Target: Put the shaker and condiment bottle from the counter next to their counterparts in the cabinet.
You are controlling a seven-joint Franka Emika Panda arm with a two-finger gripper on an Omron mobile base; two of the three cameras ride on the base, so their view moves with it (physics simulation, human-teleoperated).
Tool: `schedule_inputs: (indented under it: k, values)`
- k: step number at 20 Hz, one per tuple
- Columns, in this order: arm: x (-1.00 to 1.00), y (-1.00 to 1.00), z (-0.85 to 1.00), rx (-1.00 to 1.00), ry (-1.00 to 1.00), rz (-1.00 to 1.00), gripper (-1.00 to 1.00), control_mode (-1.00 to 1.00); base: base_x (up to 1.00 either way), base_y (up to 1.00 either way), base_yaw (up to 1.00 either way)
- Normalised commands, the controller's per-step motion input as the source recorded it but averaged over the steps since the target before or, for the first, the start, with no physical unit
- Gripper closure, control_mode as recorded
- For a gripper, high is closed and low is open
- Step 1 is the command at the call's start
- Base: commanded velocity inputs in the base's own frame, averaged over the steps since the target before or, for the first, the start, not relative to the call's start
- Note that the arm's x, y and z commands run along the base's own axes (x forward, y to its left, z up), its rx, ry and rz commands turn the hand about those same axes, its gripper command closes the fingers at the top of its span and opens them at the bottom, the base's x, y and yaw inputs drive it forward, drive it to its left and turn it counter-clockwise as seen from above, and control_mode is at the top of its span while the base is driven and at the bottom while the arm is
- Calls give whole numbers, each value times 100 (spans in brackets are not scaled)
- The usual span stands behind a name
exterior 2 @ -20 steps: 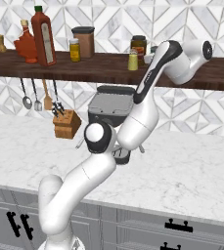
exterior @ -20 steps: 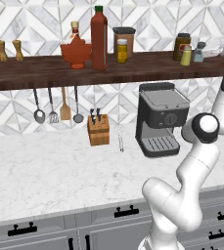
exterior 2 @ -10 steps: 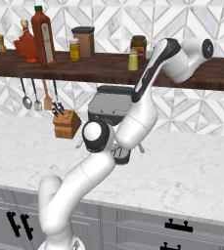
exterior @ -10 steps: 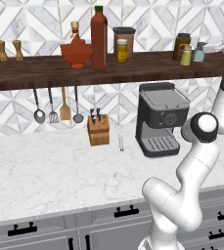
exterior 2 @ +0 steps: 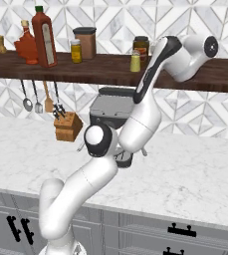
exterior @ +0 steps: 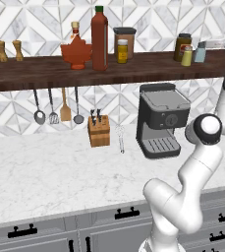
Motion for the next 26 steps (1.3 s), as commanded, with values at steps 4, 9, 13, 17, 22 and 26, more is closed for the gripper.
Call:
schedule_inputs:
  k: [4, 9, 13, 17, 22, 26]
  values:
    - [-37, -59, 23, 0, 1, 0, -100, -100, 0, 0, 0]
    - [-75, -58, 41, 0, 0, 0, -100, -100, 0, 0, 0]
    - [-91, -50, 69, 0, 0, 0, -100, -100, 0, 0, 0]
    - [-97, -14, 61, 0, 3, 1, -100, -100, 0, 0, 0]
    - [-98, -4, 46, 0, 0, 1, -100, -100, 0, 0, 0]
    - [-100, -23, 54, 0, 0, -1, -100, -100, 0, 0, 0]
